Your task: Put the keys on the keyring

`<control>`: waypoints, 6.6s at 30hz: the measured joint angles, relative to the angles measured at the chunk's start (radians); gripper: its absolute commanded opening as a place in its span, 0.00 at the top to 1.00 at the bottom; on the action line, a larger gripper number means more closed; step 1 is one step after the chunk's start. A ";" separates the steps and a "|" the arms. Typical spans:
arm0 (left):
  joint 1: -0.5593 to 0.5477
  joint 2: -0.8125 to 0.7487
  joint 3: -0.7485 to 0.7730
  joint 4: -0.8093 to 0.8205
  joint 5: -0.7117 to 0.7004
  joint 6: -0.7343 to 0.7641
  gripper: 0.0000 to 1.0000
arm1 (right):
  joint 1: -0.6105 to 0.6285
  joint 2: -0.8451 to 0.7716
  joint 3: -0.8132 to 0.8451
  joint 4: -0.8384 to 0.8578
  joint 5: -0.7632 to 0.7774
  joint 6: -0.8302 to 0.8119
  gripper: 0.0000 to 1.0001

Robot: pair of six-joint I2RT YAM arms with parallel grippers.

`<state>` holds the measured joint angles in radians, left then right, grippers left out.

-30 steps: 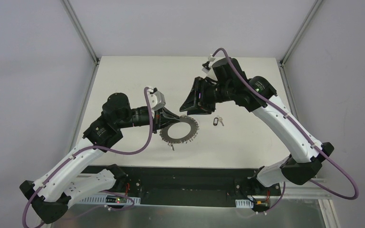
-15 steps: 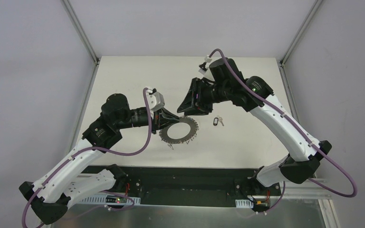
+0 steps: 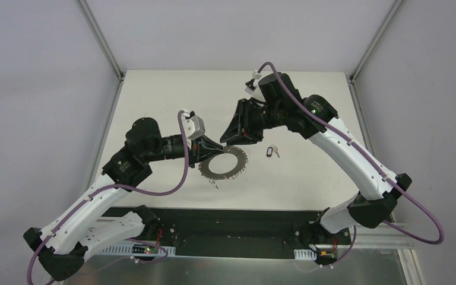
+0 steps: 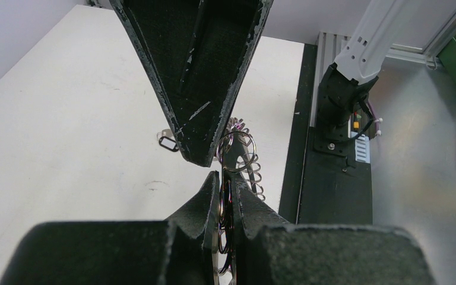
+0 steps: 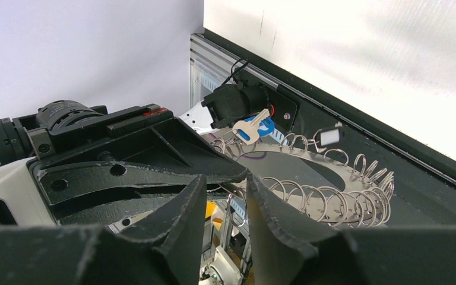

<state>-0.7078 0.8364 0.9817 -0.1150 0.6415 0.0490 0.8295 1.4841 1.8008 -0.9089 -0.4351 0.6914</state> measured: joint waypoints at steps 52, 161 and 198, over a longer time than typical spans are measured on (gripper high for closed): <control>-0.006 -0.028 -0.016 -0.029 -0.026 0.022 1.00 | 0.060 -0.052 -0.013 -0.001 0.114 -0.065 0.70; -0.006 -0.080 -0.048 0.054 -0.179 -0.122 0.85 | 0.145 -0.047 0.031 0.027 0.291 -0.211 1.00; -0.006 -0.079 0.153 0.039 0.016 -0.367 0.66 | 0.204 -0.293 -0.161 0.224 0.070 -0.887 1.00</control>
<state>-0.7139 0.7578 1.1351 -0.0765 0.6575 -0.3176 1.0340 1.1908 1.6398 -0.6853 -0.3649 -0.1951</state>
